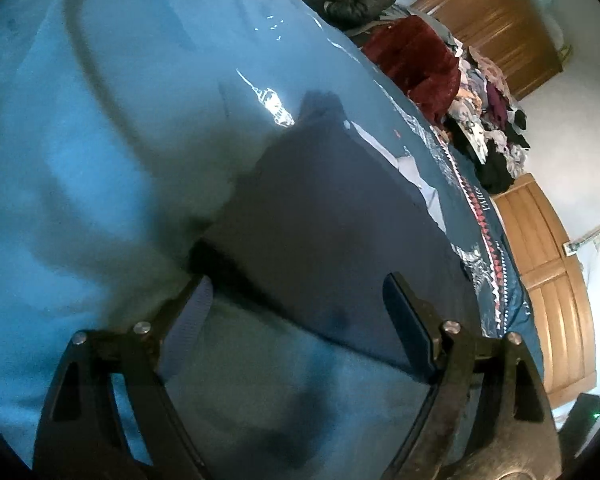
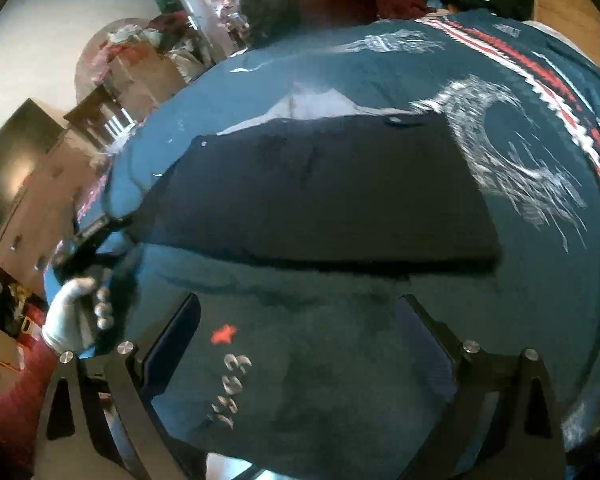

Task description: Fold large clothes

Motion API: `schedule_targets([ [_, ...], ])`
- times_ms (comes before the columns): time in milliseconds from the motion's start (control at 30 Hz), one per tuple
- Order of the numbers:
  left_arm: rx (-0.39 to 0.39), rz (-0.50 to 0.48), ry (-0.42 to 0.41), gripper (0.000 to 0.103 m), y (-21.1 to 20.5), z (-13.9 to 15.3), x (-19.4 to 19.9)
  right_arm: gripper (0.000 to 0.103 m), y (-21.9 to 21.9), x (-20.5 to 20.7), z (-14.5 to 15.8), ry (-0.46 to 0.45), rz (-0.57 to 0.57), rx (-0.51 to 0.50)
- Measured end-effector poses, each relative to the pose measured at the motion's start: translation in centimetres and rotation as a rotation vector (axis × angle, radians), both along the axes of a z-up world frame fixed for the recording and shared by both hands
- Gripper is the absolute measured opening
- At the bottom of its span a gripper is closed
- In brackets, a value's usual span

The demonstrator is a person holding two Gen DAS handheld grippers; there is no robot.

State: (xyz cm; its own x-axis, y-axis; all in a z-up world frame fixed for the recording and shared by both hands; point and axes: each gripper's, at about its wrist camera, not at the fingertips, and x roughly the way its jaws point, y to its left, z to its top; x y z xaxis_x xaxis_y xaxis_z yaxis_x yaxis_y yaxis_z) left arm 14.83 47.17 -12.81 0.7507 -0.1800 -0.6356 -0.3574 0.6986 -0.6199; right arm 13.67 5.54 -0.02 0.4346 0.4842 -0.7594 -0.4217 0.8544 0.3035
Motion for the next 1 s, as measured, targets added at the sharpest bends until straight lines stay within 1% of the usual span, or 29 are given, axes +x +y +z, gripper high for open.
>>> schedule_targets([
  [67, -0.001, 0.010, -0.002, 0.085, 0.0, 0.0, 0.3, 0.100, 1.9, 2.8, 0.5, 0.018, 0.001, 0.033],
  [100, 0.000, 0.021, 0.011, 0.086, 0.0, 0.1, 0.7, 0.100, 2.4, 4.3, 0.5, 0.042, -0.005, 0.043],
  [133, 0.002, 0.036, 0.032, 0.086, 0.0, 0.1, 1.1, 0.100, 3.3, 6.9, 0.2, 0.086, -0.020, 0.069],
  [167, 0.004, 0.042, 0.052, 0.087, -0.1, 0.1, 1.6, 0.100, 3.8, 8.6, 0.0, 0.112, -0.032, 0.086],
  [200, 0.011, 0.044, 0.083, 0.088, -0.2, 0.3, 2.1, 0.099, 4.4, 11.1, -0.6, 0.172, -0.040, 0.104],
  [233, 0.016, 0.042, 0.092, 0.088, -0.2, 0.3, 2.2, 0.097, 4.9, 13.8, -1.5, 0.250, -0.063, 0.109],
  [267, 0.022, 0.039, 0.104, 0.089, -0.3, 0.4, 2.4, 0.096, 5.2, 15.9, -2.2, 0.301, -0.092, 0.113],
  [333, 0.030, 0.040, 0.119, 0.089, -0.5, 0.3, 2.5, 0.096, 6.0, 19.0, -3.4, 0.390, -0.094, 0.115],
  [400, 0.036, 0.040, 0.124, 0.089, -0.6, 0.2, 2.4, 0.095, 6.1, 21.2, -4.4, 0.453, -0.127, 0.101],
  [467, 0.042, 0.035, 0.126, 0.089, -0.7, 0.2, 2.3, 0.095, 6.1, 22.4, -4.7, 0.473, -0.139, 0.097],
  [600, 0.029, 0.040, 0.122, 0.090, -0.4, 0.3, 2.5, 0.095, 6.2, 23.9, -4.7, 0.476, -0.154, 0.089],
  [733, 0.021, 0.044, 0.114, 0.091, -0.5, 0.3, 2.6, 0.095, 6.6, 24.2, -4.2, 0.454, -0.146, 0.072],
  [800, 0.022, 0.043, 0.107, 0.094, -0.6, 0.4, 2.6, 0.095, 6.8, 24.2, -3.8, 0.440, -0.138, 0.064],
  [1000, 0.048, 0.044, 0.088, 0.097, -1.0, 0.4, 2.6, 0.095, 7.4, 23.8, -3.1, 0.402, -0.119, 0.051],
])
